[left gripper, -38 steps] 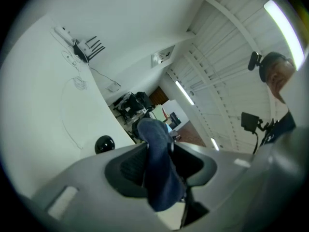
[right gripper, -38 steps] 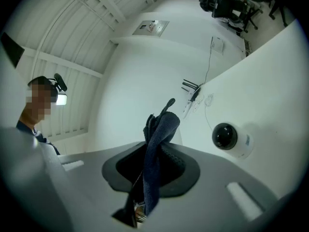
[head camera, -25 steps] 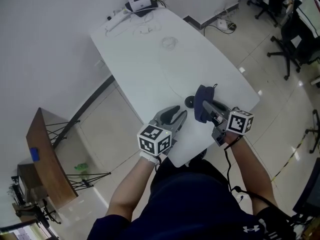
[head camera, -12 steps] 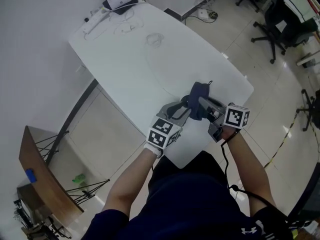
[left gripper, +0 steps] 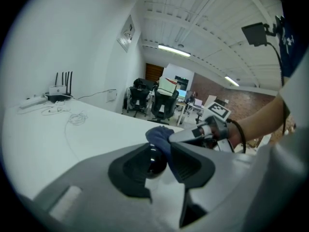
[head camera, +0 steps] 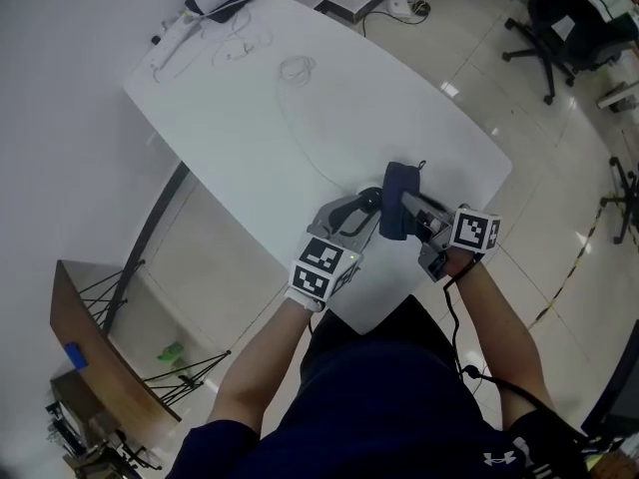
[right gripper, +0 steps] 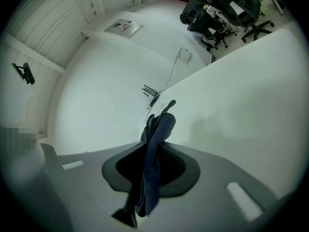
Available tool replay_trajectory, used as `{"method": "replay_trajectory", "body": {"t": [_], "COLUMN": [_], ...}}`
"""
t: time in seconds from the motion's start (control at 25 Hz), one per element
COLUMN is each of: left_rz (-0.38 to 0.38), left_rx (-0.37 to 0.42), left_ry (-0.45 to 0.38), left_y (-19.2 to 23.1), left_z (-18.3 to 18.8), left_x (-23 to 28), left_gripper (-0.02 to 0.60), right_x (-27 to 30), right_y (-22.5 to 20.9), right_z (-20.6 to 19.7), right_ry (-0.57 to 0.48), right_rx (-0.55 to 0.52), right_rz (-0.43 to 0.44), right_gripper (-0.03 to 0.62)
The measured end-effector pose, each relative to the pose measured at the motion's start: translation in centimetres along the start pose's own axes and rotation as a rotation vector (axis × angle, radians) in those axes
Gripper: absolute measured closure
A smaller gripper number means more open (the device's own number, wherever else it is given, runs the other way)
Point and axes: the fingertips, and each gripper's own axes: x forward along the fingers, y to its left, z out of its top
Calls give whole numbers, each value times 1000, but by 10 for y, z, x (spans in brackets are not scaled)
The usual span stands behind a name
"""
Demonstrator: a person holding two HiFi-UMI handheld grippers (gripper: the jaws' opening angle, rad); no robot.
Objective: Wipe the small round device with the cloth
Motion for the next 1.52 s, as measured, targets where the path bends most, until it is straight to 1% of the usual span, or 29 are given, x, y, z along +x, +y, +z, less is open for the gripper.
{"method": "replay_trajectory", "body": {"t": [0.2, 0.32, 0.44, 0.56, 0.64, 0.72, 0.8, 0.92, 1.08, 1.24, 1.36, 1.44, 1.52], "left_rz": [10, 19, 33, 36, 45, 55, 54, 59, 74, 83, 83, 62, 20], "left_rx": [2, -9, -17, -21, -7, 6, 4, 14, 42, 67, 81, 55, -17], "left_ry": [31, 32, 21, 20, 16, 16, 15, 0, -18, -16, -18, -46, -107], "left_y": [3, 3, 4, 3, 7, 10, 9, 6, 6, 3, -1, -7, -12], "left_z": [-5, -6, -8, -5, -9, -12, -10, -4, -4, -6, -7, 1, 15], "left_x": [7, 8, 9, 9, 10, 11, 10, 4, -2, -8, -10, -14, -23], "left_gripper": [451, 451, 451, 451, 451, 451, 442, 442, 442, 442, 442, 442, 440], "right_x": [10, 14, 15, 15, 17, 19, 20, 16, 9, 3, 1, 2, 2], "right_y": [-22, -32, -48, -60, -65, -68, -67, -54, -20, 24, 55, 75, 95], "right_z": [-6, -10, -18, -27, -32, -36, -37, -31, -13, 5, 14, 16, 17], "right_ry": [58, 104, 189, 288, 348, 389, 401, 361, 258, 174, 147, 148, 147], "right_rx": [-15, -60, -159, -289, -377, -445, -474, -458, -450, -483, -516, -531, -519], "right_rz": [-37, -81, -156, -240, -287, -320, -334, -311, -237, -161, -96, -40, 31], "right_gripper": [522, 522, 523, 522, 523, 522, 522, 523, 522, 523, 523, 523, 523]}}
